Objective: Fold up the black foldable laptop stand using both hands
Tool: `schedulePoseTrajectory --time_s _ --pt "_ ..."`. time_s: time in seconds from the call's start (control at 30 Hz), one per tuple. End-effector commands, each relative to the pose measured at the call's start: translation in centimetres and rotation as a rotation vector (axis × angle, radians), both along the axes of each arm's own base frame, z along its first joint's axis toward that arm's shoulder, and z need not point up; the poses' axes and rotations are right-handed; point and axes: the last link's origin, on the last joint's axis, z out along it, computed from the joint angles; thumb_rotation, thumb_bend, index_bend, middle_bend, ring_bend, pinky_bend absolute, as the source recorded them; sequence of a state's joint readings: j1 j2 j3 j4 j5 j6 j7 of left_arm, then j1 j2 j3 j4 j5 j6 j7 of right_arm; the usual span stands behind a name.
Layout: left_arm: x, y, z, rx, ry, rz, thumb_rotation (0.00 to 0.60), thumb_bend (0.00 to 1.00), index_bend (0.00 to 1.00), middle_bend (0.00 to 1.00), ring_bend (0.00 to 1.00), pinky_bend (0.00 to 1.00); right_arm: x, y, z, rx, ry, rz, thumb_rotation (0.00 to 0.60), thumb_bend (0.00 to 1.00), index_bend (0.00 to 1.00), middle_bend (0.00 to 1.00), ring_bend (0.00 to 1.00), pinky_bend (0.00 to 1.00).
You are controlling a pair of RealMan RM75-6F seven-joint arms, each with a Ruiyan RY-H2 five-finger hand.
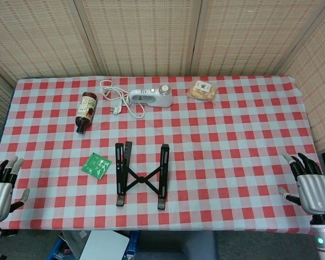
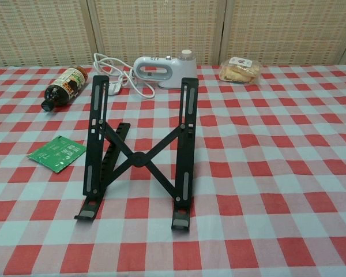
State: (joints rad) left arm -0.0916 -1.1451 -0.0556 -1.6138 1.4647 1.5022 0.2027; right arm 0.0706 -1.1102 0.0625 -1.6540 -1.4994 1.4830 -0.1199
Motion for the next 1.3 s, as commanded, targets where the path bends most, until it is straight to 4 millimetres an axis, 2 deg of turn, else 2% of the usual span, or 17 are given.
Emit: schedulePoseTrajectory --time_s 0.03,0.37,0.53,0.9,0.97,1.07,1.3 --pt "0.0 0.0 0.0 -0.003 -0.001 -0.001 0.600 0.34 0.06 0.00 0.06 0.16 0.0 0.0 0.0 0.003 -0.003 0.000 0.600 0.14 0.11 0.21 0.08 0.15" --pt "0.8 0.1 -0.2 -0.019 -0.056 -0.028 0.600 0.34 0.06 0.00 0.07 0.16 0.5 0.1 -0.3 0.013 -0.042 0.024 0.600 0.14 0.11 0.21 0.08 0.15" --pt "1.8 1.1 0.0 -0.038 -0.117 -0.074 0.600 0.34 0.07 0.00 0.08 0.16 1.1 -0.1 -0.6 0.039 -0.088 0.048 0.600 0.16 0.11 0.21 0.08 0.15" --pt "5.4 5.3 -0.8 -0.183 -0.333 -0.198 0.600 0.34 0.09 0.05 0.13 0.19 4.2 -2.0 -2.2 0.173 -0.273 0.128 0.600 0.18 0.07 0.21 0.08 0.15" --pt "6.2 6.2 -1.2 -0.230 -0.376 -0.207 0.600 0.34 0.11 0.07 0.16 0.21 4.9 -2.5 -2.8 0.212 -0.323 0.143 0.600 0.15 0.07 0.21 0.08 0.15" --pt "7.1 7.2 -1.6 -0.268 -0.422 -0.224 0.600 0.33 0.13 0.10 0.20 0.23 5.6 -3.0 -3.4 0.260 -0.371 0.150 0.600 0.05 0.07 0.20 0.08 0.15" --pt "9.0 10.8 -3.7 -0.363 -0.527 -0.228 0.600 0.30 0.16 0.12 0.21 0.24 8.3 -5.1 -6.2 0.431 -0.550 0.156 0.600 0.01 0.07 0.18 0.08 0.15"
